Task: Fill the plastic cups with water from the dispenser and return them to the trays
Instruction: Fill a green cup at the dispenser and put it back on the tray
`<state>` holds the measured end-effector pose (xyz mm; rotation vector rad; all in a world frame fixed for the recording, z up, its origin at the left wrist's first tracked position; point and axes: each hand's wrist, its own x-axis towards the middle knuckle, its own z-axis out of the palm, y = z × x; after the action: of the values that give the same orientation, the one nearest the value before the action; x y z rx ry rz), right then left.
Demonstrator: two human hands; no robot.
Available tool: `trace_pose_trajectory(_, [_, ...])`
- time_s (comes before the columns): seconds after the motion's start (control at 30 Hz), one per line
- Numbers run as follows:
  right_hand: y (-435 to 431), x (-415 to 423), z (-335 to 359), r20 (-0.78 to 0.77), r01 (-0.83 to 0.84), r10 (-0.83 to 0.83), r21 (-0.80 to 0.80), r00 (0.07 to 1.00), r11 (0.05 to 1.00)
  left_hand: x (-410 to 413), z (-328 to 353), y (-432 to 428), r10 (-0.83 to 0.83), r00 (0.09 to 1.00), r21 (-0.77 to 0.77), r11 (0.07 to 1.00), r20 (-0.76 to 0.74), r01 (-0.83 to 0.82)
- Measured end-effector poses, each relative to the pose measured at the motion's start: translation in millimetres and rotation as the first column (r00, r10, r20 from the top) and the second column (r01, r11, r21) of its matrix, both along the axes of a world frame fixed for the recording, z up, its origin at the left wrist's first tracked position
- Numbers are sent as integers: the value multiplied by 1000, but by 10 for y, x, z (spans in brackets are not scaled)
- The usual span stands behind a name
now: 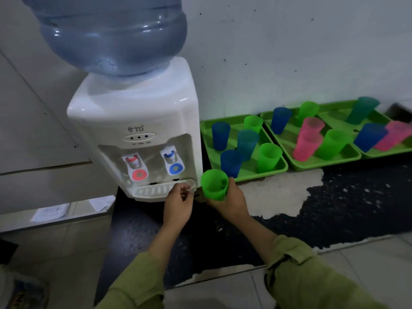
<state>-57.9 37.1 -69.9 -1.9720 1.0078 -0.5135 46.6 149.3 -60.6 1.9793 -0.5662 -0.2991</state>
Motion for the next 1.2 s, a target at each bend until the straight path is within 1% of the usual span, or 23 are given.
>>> trace_pose_trajectory(0.1, [-233,-195,140,46,19,-17,-33,999,999,-124,46,-213,-35,999,12,999,9,35])
trace_pose_trajectory(0.23, [-618,-479,343,122,69,-60,-75,991,995,-303,162,-569,-91,994,28,996,66,90])
trace_pose_trajectory(0.43, [-1351,-936,593,156,125,-102,-143,982,982,-653,347,-1240,-118,984,28,993,133,115])
trace_pose_trajectory(0.63, [-2228,-1526,840,213,70,-26,-202,977,977,-1261,542,-2069,-81,984,5,997,157,81])
trace_pose_trajectory(0.77, [-2731,-1856,1015,201,82,-40,-205,979,975,-1639,698,-2559,-72,984,1,997,166,73])
trace_pose_trajectory(0.87, [-3135,-2109,1124,192,120,-74,-237,979,964,-1902,829,-2962,-71,981,-26,997,183,77])
trace_pose_trajectory(1.0, [-3674,-2348,1245,156,142,-103,-265,982,954,-2145,955,-3501,-122,973,-42,990,194,132])
trace_pose_trajectory(1.1, [-4022,-2436,1286,155,173,-134,-273,979,946,-2211,1008,-3864,-143,965,-23,988,219,152])
trace_pose_trajectory(1.2, [-4366,-2447,1326,129,175,-146,-263,981,949,-2219,1023,-4212,-194,951,-19,979,239,205])
